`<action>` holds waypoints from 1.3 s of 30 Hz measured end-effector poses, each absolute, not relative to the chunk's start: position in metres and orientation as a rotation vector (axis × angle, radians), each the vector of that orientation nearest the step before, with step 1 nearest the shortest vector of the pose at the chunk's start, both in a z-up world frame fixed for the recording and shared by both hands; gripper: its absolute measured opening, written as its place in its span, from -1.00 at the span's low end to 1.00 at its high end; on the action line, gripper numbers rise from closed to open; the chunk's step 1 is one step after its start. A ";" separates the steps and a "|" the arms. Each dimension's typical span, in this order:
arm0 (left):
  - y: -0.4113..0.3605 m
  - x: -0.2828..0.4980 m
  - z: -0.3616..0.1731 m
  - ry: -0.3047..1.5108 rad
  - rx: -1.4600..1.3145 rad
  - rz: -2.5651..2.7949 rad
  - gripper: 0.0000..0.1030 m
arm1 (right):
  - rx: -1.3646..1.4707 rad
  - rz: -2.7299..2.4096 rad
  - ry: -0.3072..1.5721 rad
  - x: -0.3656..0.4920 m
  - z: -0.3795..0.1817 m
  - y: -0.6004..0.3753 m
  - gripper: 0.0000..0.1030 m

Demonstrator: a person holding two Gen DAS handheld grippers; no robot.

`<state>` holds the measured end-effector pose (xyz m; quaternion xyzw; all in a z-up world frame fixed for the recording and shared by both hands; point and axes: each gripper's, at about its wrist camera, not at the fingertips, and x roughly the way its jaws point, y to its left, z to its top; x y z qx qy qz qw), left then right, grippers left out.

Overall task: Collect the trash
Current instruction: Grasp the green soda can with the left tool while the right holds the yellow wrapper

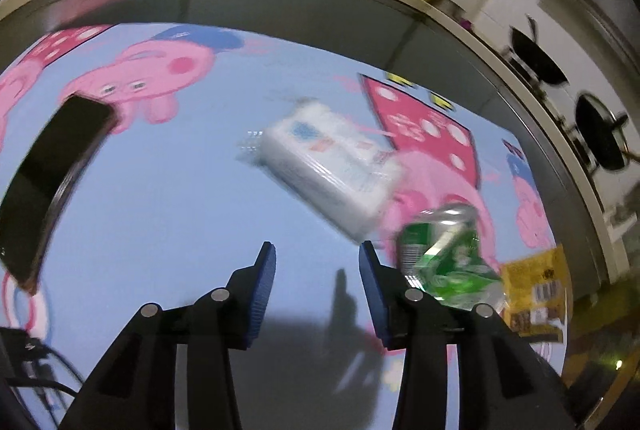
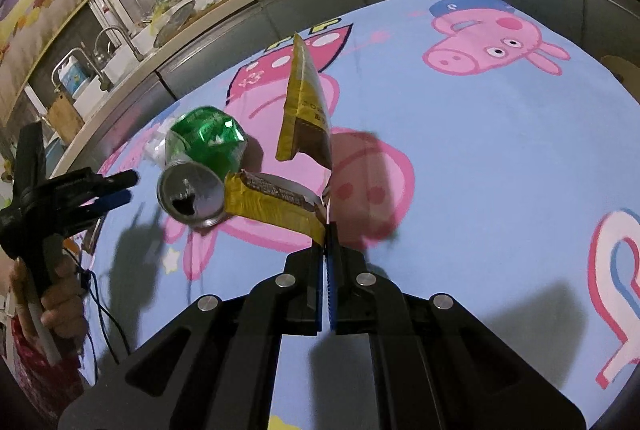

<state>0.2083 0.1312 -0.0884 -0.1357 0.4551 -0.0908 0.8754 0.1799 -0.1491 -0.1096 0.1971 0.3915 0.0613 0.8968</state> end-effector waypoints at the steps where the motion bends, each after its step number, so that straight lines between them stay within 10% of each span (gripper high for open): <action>1: 0.118 0.210 -0.087 0.952 -0.265 -0.216 -0.13 | 0.414 0.132 0.807 0.183 -0.108 -0.149 -0.97; 8: 0.055 0.207 -0.100 1.019 -0.181 -0.353 -0.03 | 0.430 0.193 0.788 0.201 -0.099 -0.138 -0.97; 10: 0.036 0.193 -0.104 1.027 -0.127 -0.446 -0.39 | 0.432 0.199 0.794 0.200 -0.102 -0.139 -0.97; 22: 0.051 0.180 -0.113 1.070 -0.214 -0.443 -0.59 | 0.466 0.206 0.761 0.196 -0.118 -0.167 -0.97; 28: 0.032 0.186 -0.107 1.091 -0.201 -0.395 -0.01 | 0.573 0.271 0.748 0.202 -0.127 -0.187 -0.97; 39: 0.010 0.209 -0.106 1.121 -0.313 -0.354 0.10 | 0.653 0.396 0.790 0.209 -0.136 -0.189 -0.97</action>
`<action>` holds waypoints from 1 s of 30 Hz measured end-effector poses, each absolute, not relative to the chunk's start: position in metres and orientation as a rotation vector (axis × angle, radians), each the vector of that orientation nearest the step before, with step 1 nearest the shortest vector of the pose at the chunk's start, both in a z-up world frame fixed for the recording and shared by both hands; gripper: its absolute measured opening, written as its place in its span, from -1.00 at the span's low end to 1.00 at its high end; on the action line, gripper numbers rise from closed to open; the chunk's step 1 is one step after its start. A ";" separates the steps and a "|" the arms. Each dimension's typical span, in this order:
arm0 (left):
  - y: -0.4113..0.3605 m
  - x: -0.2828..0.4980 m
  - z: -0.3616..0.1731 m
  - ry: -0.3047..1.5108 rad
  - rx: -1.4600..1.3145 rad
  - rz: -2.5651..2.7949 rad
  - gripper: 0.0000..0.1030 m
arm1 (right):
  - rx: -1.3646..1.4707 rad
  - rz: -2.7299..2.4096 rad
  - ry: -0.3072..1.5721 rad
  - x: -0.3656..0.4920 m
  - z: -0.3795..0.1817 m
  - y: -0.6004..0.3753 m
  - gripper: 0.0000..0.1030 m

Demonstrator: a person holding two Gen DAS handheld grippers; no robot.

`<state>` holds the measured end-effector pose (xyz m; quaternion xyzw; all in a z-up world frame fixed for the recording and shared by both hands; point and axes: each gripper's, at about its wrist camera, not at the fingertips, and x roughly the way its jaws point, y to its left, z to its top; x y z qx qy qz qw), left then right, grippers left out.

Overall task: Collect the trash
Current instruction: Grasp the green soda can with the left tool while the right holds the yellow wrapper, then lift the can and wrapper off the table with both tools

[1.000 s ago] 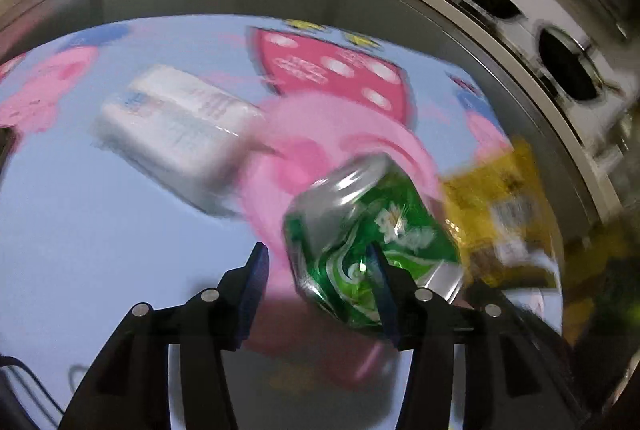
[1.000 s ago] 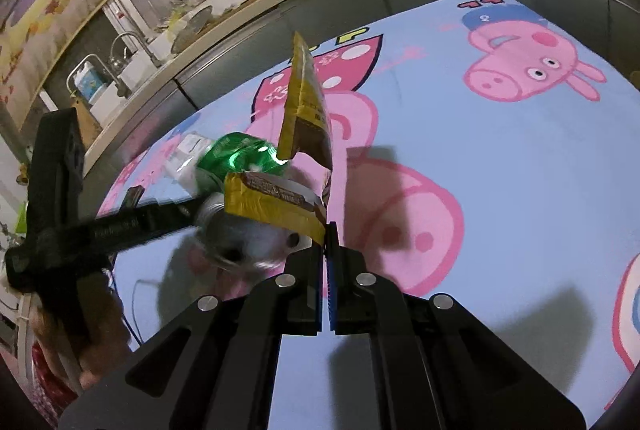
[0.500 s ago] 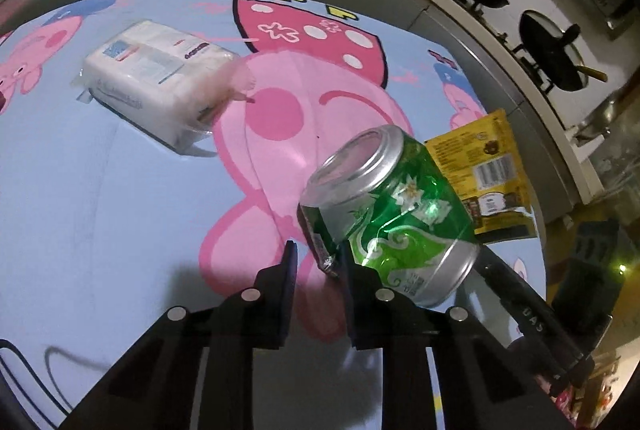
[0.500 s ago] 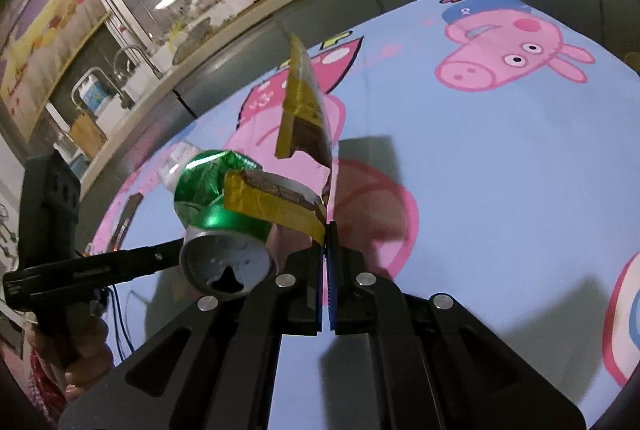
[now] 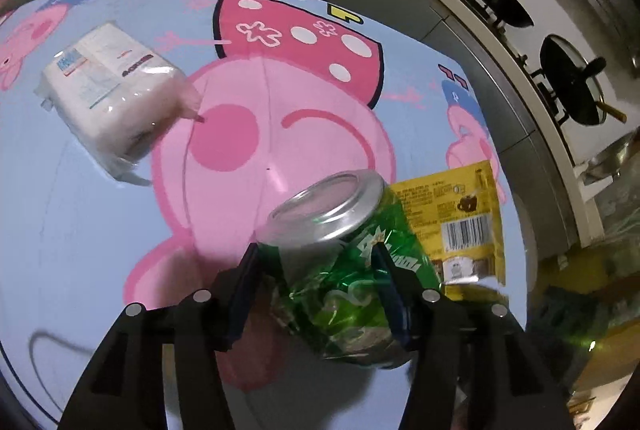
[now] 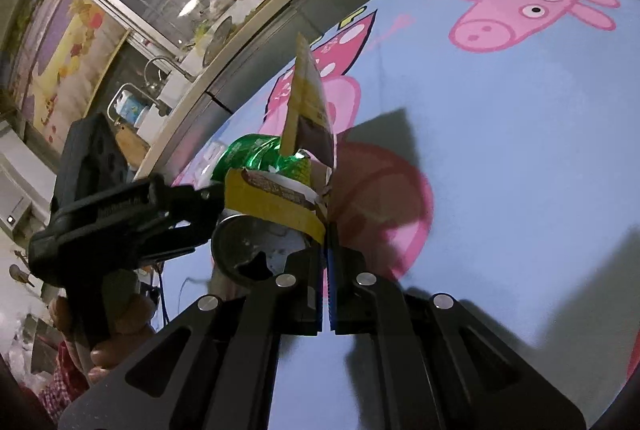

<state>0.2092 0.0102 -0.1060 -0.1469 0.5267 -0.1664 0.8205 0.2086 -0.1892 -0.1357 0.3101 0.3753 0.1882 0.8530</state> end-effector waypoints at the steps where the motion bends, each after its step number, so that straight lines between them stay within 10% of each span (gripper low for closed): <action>1: 0.008 0.209 -0.105 1.118 -0.305 -0.349 0.10 | 0.655 0.402 0.790 0.209 -0.136 -0.189 -0.97; 30: -0.024 0.192 -0.076 1.059 -0.153 -0.434 -0.22 | 0.700 0.679 0.944 0.231 -0.147 -0.175 -0.97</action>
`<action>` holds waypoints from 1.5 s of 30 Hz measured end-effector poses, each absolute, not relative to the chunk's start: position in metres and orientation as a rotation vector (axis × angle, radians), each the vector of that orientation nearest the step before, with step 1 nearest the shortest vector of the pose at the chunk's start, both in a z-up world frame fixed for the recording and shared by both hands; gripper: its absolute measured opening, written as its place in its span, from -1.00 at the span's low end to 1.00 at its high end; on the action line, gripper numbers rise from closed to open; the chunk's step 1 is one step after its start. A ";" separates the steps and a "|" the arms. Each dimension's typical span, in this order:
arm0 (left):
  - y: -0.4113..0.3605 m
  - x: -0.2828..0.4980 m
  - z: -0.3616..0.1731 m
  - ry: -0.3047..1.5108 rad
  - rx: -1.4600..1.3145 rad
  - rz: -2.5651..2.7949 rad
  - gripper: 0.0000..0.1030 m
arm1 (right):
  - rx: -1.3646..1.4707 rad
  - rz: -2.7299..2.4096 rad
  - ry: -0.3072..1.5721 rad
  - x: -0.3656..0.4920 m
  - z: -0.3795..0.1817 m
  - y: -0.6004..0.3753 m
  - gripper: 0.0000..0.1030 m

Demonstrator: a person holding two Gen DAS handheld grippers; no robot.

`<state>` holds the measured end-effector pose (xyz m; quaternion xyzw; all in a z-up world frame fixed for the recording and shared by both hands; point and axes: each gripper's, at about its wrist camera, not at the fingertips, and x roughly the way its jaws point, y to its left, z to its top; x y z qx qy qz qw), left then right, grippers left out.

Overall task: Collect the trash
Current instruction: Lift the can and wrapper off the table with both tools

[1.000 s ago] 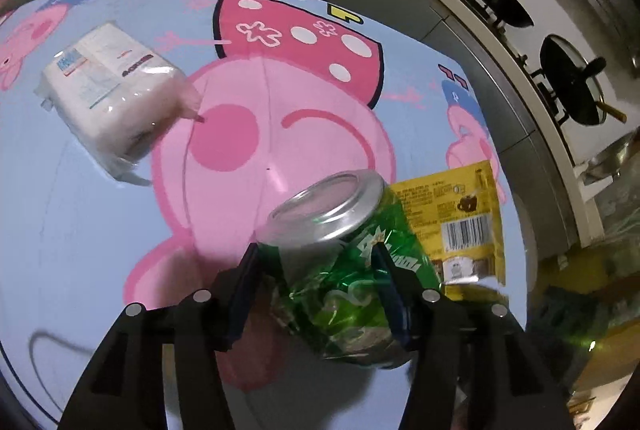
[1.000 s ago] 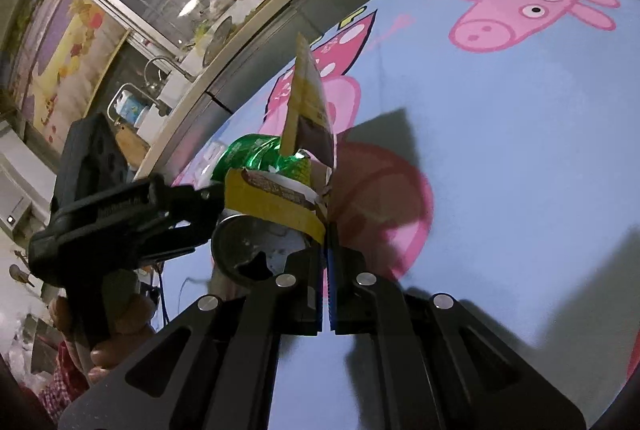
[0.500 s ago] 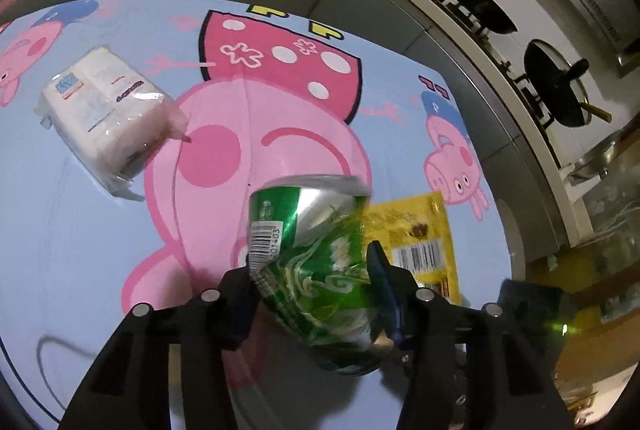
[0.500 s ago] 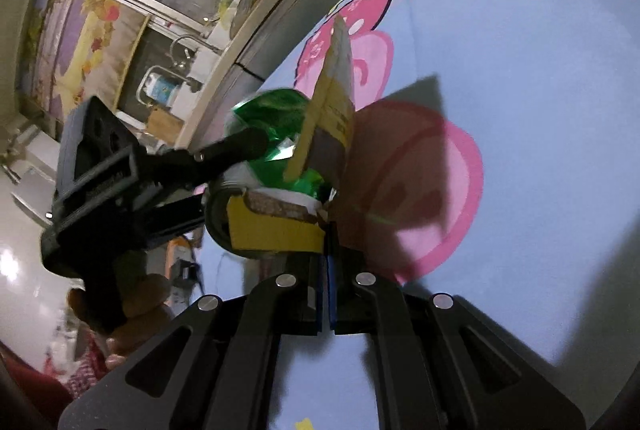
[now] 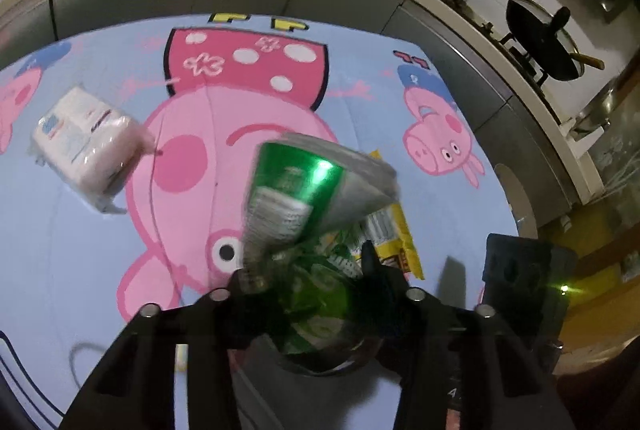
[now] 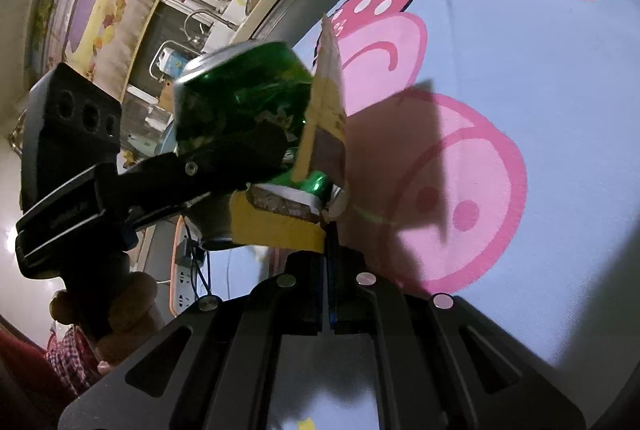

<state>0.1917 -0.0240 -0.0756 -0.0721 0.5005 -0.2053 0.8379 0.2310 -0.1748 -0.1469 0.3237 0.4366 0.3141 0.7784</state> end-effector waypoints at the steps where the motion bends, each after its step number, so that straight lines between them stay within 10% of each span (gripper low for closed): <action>1: -0.024 0.192 -0.074 1.054 -0.153 -0.435 -0.27 | 0.708 0.679 0.941 0.230 -0.147 -0.176 -0.97; 10: -0.012 0.188 -0.078 1.060 -0.202 -0.386 -0.76 | 0.781 0.592 0.883 0.219 -0.148 -0.199 -0.97; 45: 0.039 0.094 -0.070 1.001 -0.243 -0.402 -0.78 | 0.589 0.466 0.840 0.115 -0.110 -0.175 -0.97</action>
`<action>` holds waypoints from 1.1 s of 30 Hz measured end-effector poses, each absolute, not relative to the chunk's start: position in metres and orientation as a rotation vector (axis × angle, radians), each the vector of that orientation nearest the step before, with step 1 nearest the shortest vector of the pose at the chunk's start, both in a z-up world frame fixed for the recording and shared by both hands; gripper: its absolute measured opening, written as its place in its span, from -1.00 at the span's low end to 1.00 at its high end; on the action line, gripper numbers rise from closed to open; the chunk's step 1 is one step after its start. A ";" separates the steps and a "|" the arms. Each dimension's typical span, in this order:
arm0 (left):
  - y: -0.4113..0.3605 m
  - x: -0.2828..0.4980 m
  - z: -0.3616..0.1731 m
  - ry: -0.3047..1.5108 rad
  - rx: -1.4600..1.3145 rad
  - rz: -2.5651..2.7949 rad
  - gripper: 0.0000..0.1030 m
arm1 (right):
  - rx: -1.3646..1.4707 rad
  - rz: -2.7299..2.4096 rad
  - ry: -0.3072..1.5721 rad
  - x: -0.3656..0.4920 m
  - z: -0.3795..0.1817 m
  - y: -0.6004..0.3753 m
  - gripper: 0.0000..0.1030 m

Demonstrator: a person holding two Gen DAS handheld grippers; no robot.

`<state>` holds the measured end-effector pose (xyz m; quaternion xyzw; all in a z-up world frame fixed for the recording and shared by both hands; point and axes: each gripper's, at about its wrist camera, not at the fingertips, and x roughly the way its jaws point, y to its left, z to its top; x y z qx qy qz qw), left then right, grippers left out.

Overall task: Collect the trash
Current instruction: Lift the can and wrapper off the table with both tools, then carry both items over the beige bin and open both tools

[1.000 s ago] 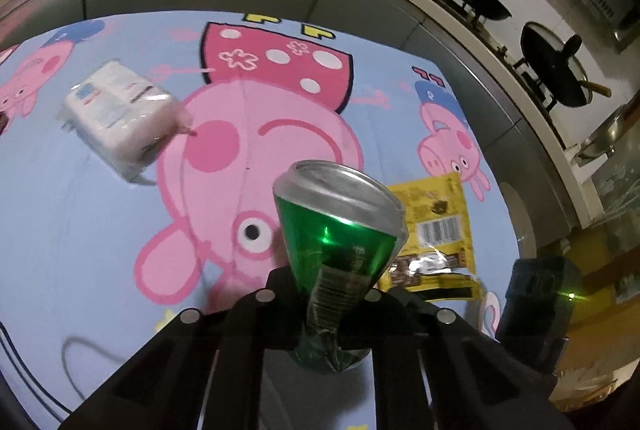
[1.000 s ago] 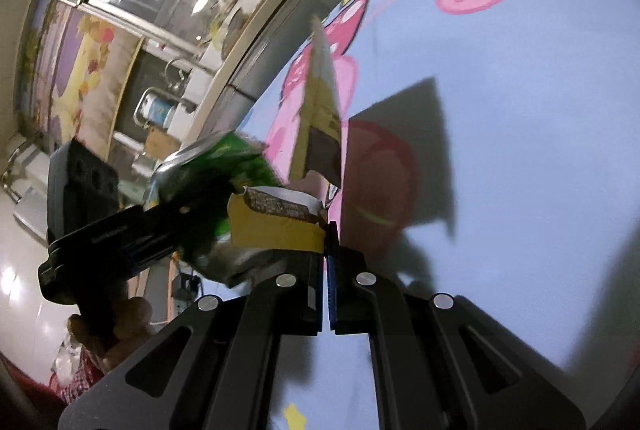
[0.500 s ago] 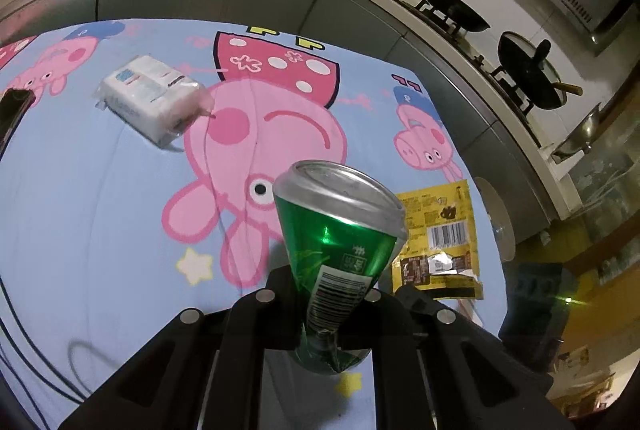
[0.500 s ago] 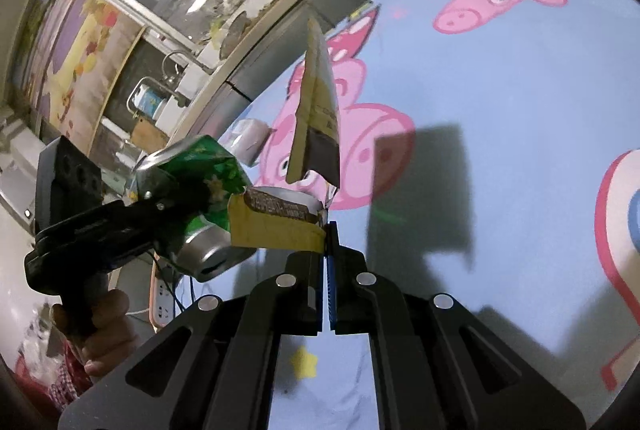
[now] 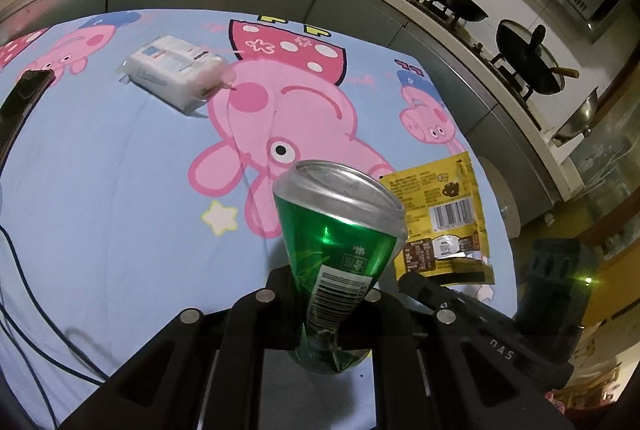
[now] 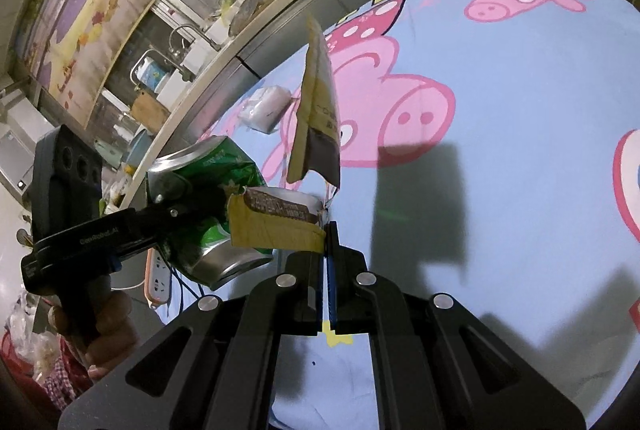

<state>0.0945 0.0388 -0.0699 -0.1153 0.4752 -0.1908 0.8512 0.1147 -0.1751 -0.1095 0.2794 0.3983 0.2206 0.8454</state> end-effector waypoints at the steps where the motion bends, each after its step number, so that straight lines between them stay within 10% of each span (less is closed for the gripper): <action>1: 0.038 0.096 -0.070 1.002 -0.244 -0.404 -0.78 | 0.589 0.462 0.837 0.113 -0.109 -0.176 -0.97; 33: -0.351 0.183 -0.057 0.988 0.118 -0.865 -0.78 | 0.737 -0.199 0.593 0.086 -0.119 -0.476 -0.97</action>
